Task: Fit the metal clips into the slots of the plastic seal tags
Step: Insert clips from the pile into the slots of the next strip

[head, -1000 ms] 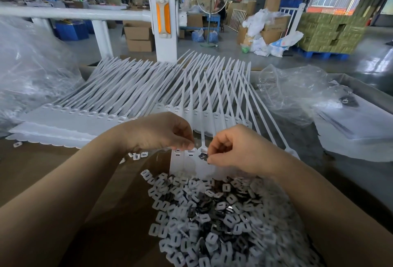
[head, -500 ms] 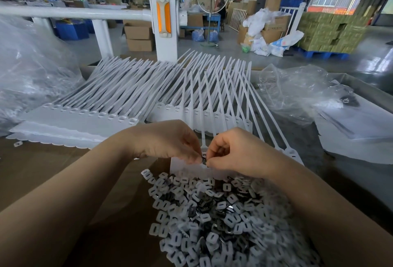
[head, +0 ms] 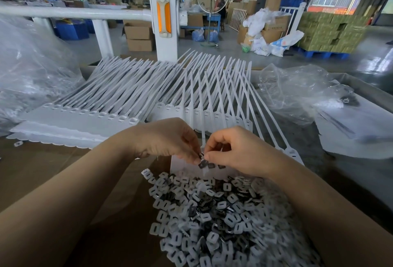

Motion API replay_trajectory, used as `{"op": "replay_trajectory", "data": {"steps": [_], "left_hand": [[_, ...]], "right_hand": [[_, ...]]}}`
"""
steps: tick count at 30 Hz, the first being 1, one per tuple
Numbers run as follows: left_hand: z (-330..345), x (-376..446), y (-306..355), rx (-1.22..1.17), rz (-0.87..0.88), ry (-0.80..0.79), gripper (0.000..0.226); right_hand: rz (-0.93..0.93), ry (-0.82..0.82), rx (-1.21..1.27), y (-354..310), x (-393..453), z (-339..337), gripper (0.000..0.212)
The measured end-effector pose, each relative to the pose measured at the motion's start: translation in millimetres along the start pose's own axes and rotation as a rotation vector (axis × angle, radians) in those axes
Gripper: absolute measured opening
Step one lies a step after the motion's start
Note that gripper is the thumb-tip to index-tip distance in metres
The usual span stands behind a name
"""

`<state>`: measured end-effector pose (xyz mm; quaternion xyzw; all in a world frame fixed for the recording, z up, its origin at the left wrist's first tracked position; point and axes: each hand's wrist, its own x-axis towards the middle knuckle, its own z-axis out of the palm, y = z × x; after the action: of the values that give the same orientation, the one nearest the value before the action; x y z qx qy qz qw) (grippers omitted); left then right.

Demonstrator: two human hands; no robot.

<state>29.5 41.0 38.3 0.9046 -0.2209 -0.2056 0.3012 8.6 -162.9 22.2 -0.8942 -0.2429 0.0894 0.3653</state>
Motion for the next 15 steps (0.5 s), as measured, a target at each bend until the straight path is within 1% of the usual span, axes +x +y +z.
{"op": "replay_trajectory", "data": {"steps": [6,10,13,15], "left_hand": [[-0.3,-0.9,1.3,-0.008,-0.009,0.001,0.008],[-0.5,-2.0,3.0,0.004,-0.007,-0.042,0.008],[-0.4,-2.4,5.0,-0.051,-0.015,-0.054,0.015],[0.1,-2.1,5.1,-0.069,-0.017,-0.058,0.014]], "right_hand": [[-0.016,-0.026,0.018,-0.7,-0.6,-1.8,0.01],[-0.027,0.006,0.012,-1.2,-0.5,-0.5,0.012],[-0.038,0.042,-0.011,-0.9,-0.4,-0.2,0.014],[-0.036,0.053,-0.008,-0.7,-0.4,-0.6,0.013]]}}
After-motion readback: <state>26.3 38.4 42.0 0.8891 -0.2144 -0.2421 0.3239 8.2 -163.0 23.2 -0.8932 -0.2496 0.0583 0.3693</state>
